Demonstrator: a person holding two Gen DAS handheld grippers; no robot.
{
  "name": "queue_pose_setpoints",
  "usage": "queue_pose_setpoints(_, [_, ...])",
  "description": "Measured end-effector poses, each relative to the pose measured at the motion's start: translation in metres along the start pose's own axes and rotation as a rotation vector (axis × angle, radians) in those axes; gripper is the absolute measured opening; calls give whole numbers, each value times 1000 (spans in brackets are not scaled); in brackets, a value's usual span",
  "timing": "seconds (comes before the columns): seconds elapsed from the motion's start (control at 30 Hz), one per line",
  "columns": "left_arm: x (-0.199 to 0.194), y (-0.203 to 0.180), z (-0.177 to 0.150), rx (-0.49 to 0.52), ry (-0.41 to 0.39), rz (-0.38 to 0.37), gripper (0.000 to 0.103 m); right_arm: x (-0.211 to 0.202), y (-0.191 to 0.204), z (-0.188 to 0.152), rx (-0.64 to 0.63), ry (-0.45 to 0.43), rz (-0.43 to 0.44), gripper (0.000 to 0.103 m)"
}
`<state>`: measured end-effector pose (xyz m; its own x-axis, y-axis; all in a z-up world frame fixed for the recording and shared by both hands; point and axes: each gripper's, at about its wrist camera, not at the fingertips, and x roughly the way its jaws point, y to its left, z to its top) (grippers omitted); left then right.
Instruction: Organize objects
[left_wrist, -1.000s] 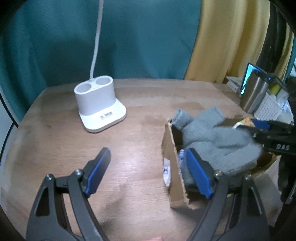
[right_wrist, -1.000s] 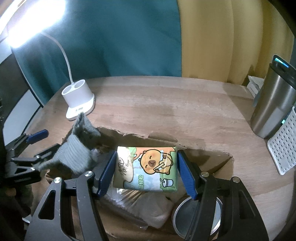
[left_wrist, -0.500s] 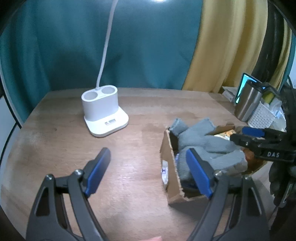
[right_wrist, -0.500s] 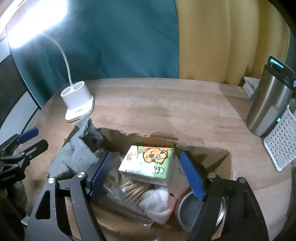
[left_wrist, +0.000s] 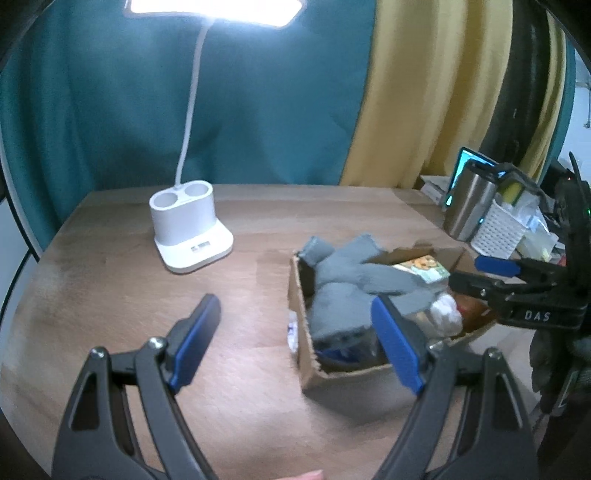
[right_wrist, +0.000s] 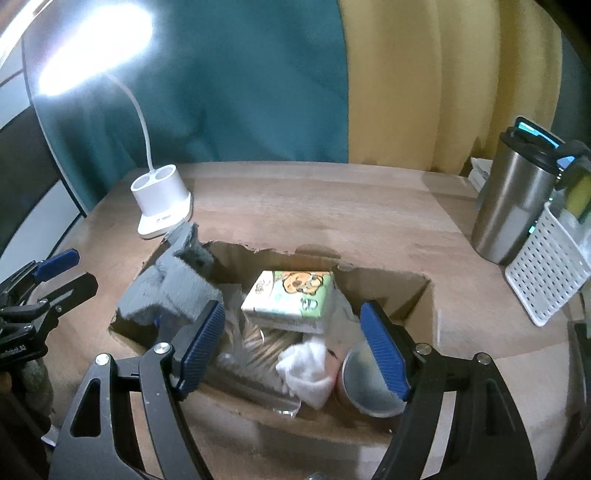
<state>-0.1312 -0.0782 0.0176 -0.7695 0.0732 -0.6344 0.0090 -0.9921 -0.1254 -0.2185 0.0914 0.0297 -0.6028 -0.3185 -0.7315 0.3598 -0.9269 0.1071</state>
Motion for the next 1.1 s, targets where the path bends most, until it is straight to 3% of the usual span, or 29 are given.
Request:
queue_pose_setpoints(0.67, [-27,-47,-23,28,1,-84,85,-56,-17,-41,21,-51,-48,79])
queue_pose_setpoints(1.1, [-39,-58,-48,-4,44,-40,85,-80,-13,-71,19,-65,-43,79])
